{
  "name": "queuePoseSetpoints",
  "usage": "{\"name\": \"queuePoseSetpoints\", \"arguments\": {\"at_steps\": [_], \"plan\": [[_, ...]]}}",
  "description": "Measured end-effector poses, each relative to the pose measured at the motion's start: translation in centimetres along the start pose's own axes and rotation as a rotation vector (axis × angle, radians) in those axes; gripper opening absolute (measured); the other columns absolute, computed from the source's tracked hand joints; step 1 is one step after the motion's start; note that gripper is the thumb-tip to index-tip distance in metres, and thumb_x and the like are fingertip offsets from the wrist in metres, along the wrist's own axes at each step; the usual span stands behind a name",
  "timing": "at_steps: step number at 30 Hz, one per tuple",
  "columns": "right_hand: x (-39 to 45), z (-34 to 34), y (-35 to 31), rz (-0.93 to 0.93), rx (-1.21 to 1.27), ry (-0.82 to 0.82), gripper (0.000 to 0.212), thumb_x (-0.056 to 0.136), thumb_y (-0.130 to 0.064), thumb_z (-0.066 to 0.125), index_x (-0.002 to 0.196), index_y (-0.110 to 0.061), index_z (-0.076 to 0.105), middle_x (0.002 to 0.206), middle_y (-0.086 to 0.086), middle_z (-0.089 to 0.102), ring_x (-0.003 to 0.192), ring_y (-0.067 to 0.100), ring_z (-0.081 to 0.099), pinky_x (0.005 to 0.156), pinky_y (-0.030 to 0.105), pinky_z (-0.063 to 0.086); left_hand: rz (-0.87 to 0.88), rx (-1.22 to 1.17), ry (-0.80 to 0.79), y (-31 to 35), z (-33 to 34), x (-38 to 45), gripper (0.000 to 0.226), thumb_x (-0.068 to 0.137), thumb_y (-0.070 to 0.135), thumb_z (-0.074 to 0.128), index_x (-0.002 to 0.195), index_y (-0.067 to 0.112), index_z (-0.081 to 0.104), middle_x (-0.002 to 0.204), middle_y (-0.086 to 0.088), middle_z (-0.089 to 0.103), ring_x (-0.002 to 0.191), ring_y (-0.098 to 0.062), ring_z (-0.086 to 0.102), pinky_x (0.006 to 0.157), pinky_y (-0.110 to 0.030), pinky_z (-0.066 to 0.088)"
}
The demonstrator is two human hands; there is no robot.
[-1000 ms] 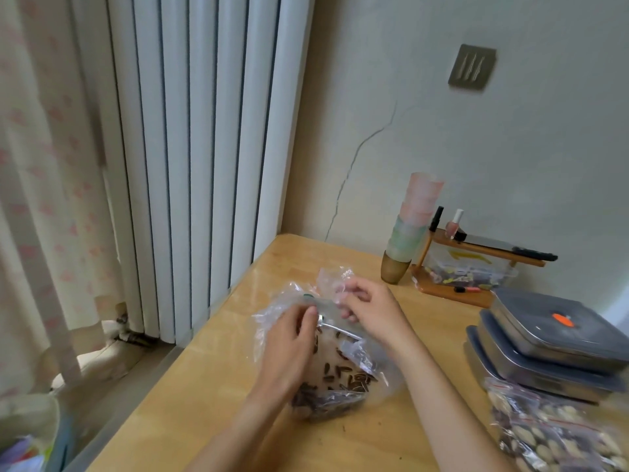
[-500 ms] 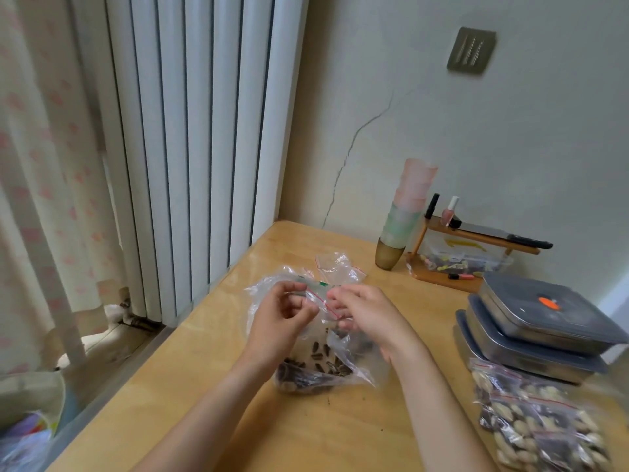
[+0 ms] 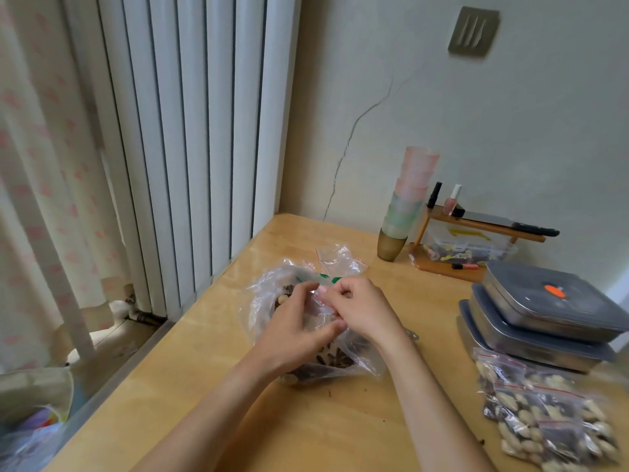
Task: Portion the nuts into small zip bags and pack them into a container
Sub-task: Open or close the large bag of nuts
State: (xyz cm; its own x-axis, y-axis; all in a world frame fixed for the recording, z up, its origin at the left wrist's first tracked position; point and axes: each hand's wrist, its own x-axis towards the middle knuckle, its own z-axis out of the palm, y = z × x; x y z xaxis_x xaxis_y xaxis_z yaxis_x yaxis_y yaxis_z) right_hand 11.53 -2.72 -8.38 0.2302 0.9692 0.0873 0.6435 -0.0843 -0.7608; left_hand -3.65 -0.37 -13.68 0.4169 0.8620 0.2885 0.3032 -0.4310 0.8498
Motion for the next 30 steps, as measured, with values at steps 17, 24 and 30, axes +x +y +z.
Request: {"name": "queuePoseSetpoints", "arguments": {"at_steps": [17, 24, 30], "plan": [[-0.9, -0.6, -0.9, -0.369, -0.167, -0.161, 0.015, 0.099, -0.036, 0.063, 0.1, -0.032, 0.078, 0.101, -0.017, 0.068, 0.078, -0.008, 0.055, 0.069, 0.011, 0.036, 0.135, -0.034, 0.129, -0.1, -0.7, 0.1, 0.029, 0.093, 0.025, 0.069, 0.119, 0.022, 0.056, 0.105, 0.014, 0.07, 0.096, -0.001, 0.067, 0.08, -0.025, 0.055], [-1.3, -0.7, -0.9, -0.3, 0.027, -0.165, 0.016, 0.101, -0.037, 0.062, 0.106, -0.039, 0.076, 0.087, -0.018, 0.072, 0.066, 0.001, 0.057, 0.066, 0.021, 0.05, 0.142, 0.024, 0.132, -0.7, -0.8, 0.4, 0.037, 0.09, 0.032, 0.074, 0.119, 0.026, 0.052, 0.091, 0.013, 0.067, 0.079, -0.003, 0.065, 0.066, -0.025, 0.051], [1.3, -1.0, 3.5, 0.06, -0.415, 0.154, 0.017, 0.099, -0.015, 0.056, 0.092, -0.027, 0.066, 0.105, -0.004, 0.069, 0.096, 0.016, 0.064, 0.08, 0.031, 0.051, 0.011, 0.191, 0.143, -1.9, -0.9, 0.4, 0.058, 0.083, 0.041, 0.08, 0.127, 0.022, 0.048, 0.092, 0.017, 0.059, 0.078, 0.003, 0.058, 0.064, -0.011, 0.042]]}}
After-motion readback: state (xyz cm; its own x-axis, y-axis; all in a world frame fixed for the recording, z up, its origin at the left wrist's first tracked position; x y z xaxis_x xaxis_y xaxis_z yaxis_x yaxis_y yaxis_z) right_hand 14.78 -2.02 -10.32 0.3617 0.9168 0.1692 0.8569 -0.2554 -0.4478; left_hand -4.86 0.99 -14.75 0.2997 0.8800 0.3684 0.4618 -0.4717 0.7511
